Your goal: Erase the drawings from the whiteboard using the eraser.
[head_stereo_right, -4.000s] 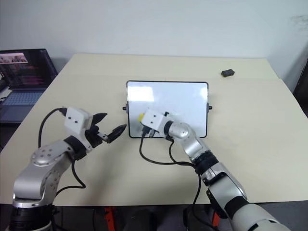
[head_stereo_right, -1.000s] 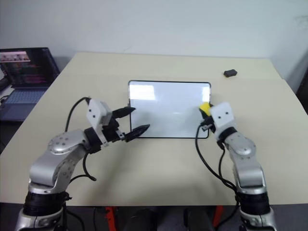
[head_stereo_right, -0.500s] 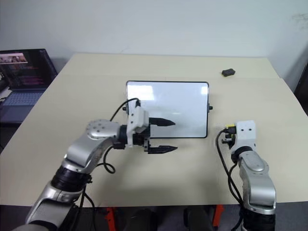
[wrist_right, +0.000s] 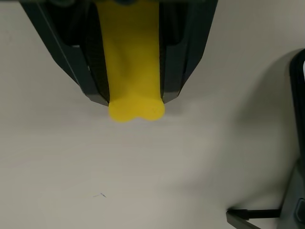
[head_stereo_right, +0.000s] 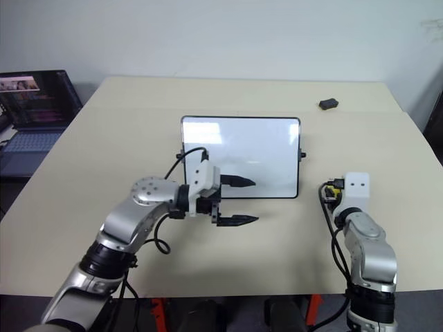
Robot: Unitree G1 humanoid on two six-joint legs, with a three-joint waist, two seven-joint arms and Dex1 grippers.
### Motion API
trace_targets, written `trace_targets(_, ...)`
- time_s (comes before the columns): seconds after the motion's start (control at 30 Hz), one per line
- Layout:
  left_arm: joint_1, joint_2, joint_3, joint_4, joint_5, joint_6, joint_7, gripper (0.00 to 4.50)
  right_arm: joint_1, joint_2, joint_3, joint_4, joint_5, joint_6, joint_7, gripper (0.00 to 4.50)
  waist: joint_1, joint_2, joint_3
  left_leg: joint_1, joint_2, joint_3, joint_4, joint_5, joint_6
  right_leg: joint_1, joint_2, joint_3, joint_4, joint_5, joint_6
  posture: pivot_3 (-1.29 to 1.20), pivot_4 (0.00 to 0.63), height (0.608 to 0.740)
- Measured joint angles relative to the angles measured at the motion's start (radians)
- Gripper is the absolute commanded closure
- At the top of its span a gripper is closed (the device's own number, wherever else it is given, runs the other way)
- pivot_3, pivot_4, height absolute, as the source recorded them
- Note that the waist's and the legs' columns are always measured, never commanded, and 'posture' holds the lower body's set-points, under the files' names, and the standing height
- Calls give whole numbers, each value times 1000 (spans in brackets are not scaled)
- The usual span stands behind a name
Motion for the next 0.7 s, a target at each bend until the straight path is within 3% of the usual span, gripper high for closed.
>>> trace_targets(0.23,31,3,31,-36,0,29,63,0,-1,-15,1,31,19,-31,0,60,0,0,0,0,0,0,0,0,0,0,0,0,0,0,0,0,150,740)
trace_targets(0.4,94,4,88,-62,0,47,146,0,-1,-20,-1,9,27,-72,4,60,-1,0,0,0,0,0,0,0,0,0,0,0,0,0,0,0,150,740)
trace_targets(0.53,144,-11,207,-95,-8,95,282,0,23,-38,23,-128,73,-114,54,60,0,1,0,0,1,-1,0,0,0,0,0,0,0,0,0,0,150,740)
trace_targets(0.7,343,-129,419,-255,-77,183,526,0,228,-34,121,-256,46,-293,83,60,0,0,0,-1,1,-1,0,-3,1,0,-2,0,-1,-2,3,0,150,740)
